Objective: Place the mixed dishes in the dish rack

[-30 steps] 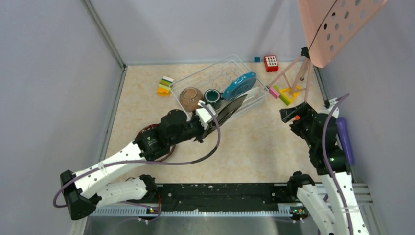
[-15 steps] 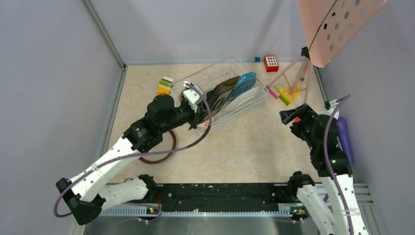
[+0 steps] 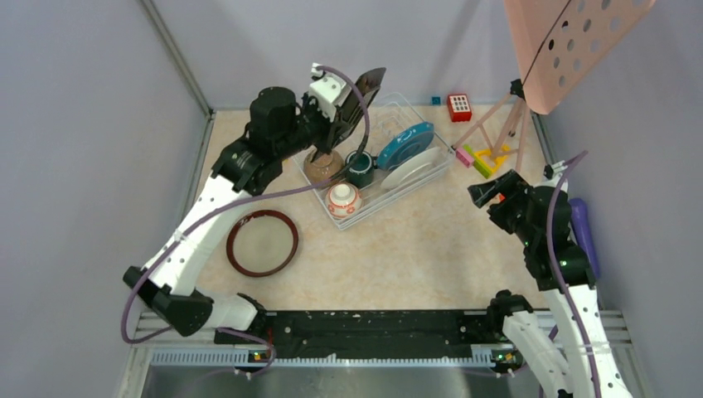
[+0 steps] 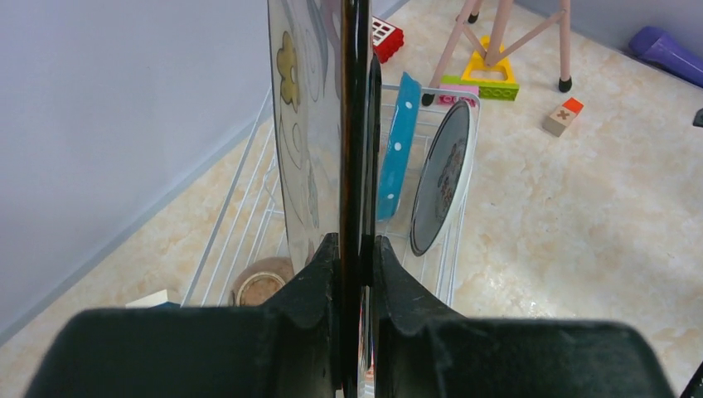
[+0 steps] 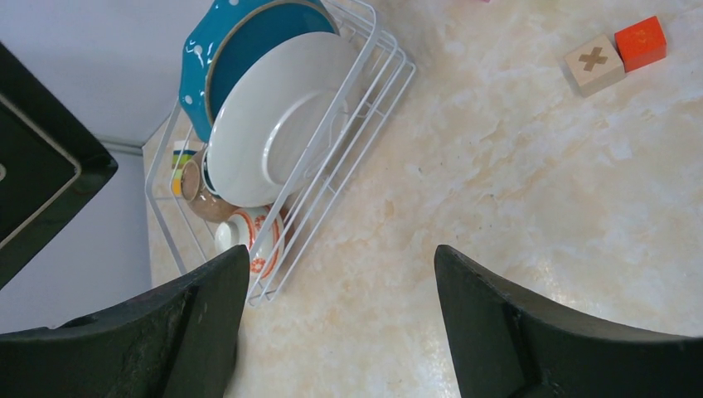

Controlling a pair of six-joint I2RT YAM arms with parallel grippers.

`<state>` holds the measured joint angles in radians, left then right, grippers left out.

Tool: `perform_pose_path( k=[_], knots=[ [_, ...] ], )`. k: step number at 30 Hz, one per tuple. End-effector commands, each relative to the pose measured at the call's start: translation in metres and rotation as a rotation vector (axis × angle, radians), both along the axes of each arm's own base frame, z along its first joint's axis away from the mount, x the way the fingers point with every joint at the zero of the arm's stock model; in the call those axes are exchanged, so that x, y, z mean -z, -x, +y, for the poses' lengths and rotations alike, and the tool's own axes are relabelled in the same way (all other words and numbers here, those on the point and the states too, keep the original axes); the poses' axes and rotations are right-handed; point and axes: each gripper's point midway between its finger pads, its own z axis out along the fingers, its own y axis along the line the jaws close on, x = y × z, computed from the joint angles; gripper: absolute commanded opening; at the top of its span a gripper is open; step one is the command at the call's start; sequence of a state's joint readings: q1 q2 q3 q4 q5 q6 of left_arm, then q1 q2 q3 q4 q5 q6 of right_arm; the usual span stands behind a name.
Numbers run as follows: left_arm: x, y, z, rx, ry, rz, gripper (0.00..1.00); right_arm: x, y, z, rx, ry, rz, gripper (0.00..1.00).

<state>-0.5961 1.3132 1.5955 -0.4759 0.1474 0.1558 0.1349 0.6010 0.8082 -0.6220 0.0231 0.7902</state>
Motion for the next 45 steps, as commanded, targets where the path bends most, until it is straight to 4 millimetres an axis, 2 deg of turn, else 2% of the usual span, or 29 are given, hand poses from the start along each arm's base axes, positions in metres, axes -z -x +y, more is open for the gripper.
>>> perform_pose_path(
  k=[1, 11, 20, 25, 37, 45],
  knots=[
    [-0.097, -0.016, -0.012, 0.095, 0.132, -0.263, 0.0, -0.028, -0.003, 0.005, -0.013, -0.033, -0.061, 0.8],
    [-0.068, -0.077, -0.049, 0.178, 0.051, -0.19, 0.0, -0.023, -0.007, 0.006, -0.003, -0.058, -0.057, 0.79],
    [-0.048, -0.112, -0.069, 0.206, 0.003, -0.147, 0.0, -0.011, -0.018, 0.012, -0.024, -0.07, -0.031, 0.79],
    [-0.037, -0.12, -0.074, 0.208, 0.003, -0.122, 0.0, -0.004, -0.021, 0.013, -0.025, -0.068, -0.017, 0.79],
    [-0.005, -0.108, -0.073, 0.226, -0.029, 0.015, 0.0, 0.011, -0.024, 0.016, -0.036, -0.071, 0.009, 0.79],
    [0.023, -0.121, -0.085, 0.248, -0.038, 0.072, 0.0, 0.014, -0.024, 0.016, -0.037, -0.072, 0.017, 0.79]
  ],
)
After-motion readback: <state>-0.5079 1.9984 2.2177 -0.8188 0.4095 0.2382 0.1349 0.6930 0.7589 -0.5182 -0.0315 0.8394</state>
